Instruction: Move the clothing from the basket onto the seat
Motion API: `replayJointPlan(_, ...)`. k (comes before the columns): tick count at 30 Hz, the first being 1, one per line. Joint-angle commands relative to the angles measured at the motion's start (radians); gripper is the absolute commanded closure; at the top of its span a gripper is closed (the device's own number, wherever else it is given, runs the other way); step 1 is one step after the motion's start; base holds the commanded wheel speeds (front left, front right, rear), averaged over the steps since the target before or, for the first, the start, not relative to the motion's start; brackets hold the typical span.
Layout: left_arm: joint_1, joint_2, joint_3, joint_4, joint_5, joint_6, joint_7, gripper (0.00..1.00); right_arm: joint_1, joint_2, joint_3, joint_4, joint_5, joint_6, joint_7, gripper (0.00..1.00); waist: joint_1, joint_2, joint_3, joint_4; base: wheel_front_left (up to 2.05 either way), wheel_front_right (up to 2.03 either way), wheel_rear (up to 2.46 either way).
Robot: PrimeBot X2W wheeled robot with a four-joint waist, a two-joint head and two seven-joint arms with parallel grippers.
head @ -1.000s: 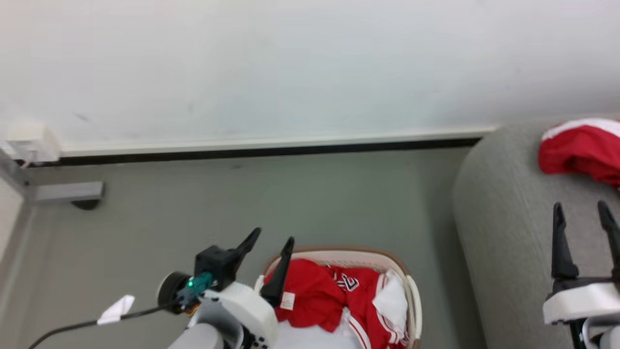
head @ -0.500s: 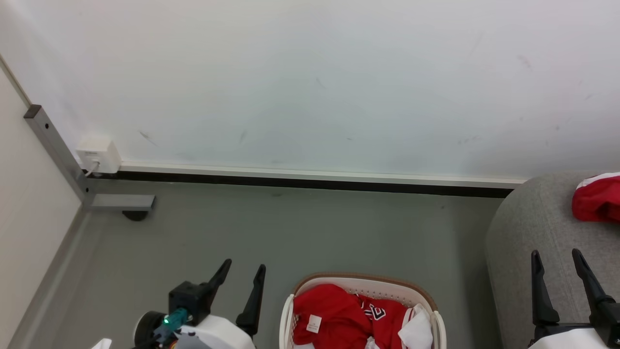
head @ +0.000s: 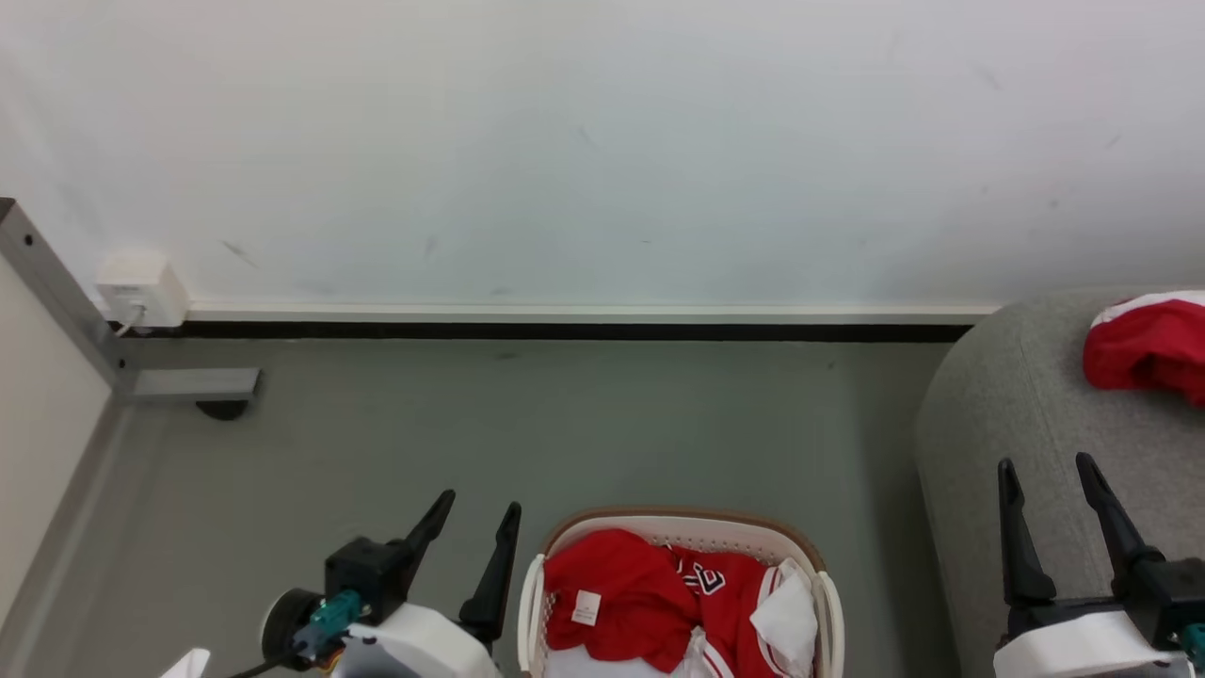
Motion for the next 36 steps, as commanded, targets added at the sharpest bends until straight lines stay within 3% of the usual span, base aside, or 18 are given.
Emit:
replayJointPlan(1,-0.018,0.003,0.003,0.003,0.011,-0.003,-0.002,0.0,-0.019,-0.002,0.002,-0.007,-0.008,-0.002,0.0,0.0,0.0001,-0.0001,0.035,-0.037,0.0,0.0,0.0)
replayJointPlan(22,-0.236,0.01,-0.05,0.119,0.064,-0.096,0.055,0.0,-0.211,-0.001,0.135,-0.147,0.022,-0.002,0.0,0.0,0.0001,-0.0001,0.367,-0.344,0.0,0.0,0.0)
replayJointPlan(36,-0.443,0.057,-0.136,0.231,0.143,-0.175,0.231,0.0,-0.336,-0.001,0.178,-0.319,0.122,-0.002,0.0,0.0,0.0001,-0.0001,0.711,-0.446,0.0,0.0,0.0)
